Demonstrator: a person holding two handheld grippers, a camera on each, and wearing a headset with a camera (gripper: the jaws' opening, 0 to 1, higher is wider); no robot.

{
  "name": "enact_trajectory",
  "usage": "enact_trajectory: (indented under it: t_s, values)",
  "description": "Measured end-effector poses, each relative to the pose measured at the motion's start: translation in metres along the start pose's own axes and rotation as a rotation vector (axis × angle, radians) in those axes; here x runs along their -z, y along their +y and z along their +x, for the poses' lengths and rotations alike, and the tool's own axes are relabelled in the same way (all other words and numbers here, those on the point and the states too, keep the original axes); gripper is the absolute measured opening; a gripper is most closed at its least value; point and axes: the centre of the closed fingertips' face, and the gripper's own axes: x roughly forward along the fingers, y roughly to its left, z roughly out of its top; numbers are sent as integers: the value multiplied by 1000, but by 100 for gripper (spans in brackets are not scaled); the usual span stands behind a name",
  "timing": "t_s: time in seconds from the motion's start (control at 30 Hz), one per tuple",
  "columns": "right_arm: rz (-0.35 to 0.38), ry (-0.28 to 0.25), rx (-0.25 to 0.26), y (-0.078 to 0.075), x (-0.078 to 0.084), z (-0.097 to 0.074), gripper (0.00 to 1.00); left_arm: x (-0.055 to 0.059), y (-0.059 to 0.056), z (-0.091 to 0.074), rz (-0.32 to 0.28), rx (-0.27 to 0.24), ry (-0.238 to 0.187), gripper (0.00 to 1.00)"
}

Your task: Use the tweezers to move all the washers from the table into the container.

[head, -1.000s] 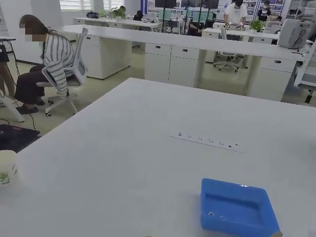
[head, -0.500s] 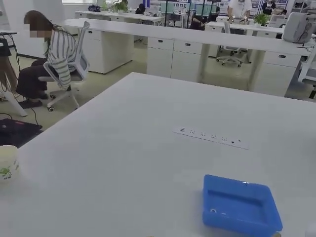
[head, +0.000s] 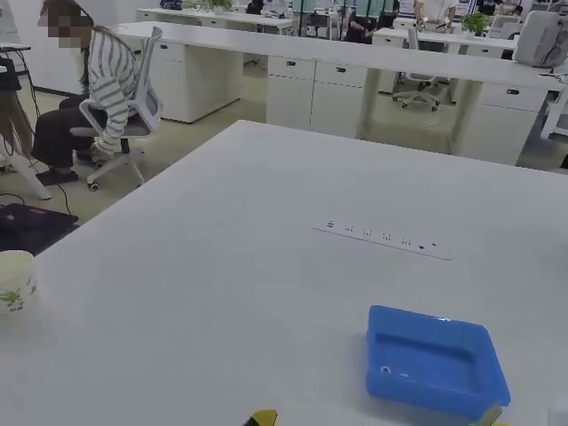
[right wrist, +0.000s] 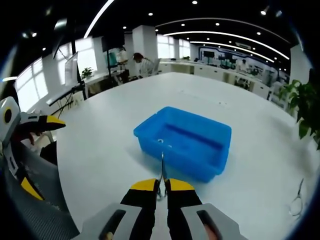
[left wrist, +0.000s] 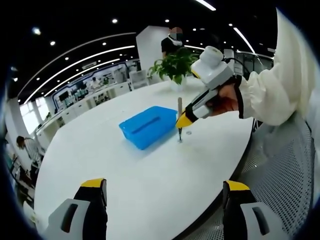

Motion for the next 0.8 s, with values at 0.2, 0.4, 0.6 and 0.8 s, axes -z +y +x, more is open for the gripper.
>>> enact_trajectory:
  t_s: [0.2, 0.4, 0.6, 0.8]
  values:
    - [2, -4, -1, 0, -2, 3, 3, -14, 4, -5, -71, -1, -78, 99]
    - [1, -4, -1, 0, -3, 5, 3, -35, 11, -14, -177, 9, -212, 99]
    - [15, -10, 1, -3, -3, 4, 3, -44, 11, -19, -214, 20, -271, 99]
    - [14, -11, 4, -2, 0, 2, 3, -60, 17, -30, -271, 17, -390, 99]
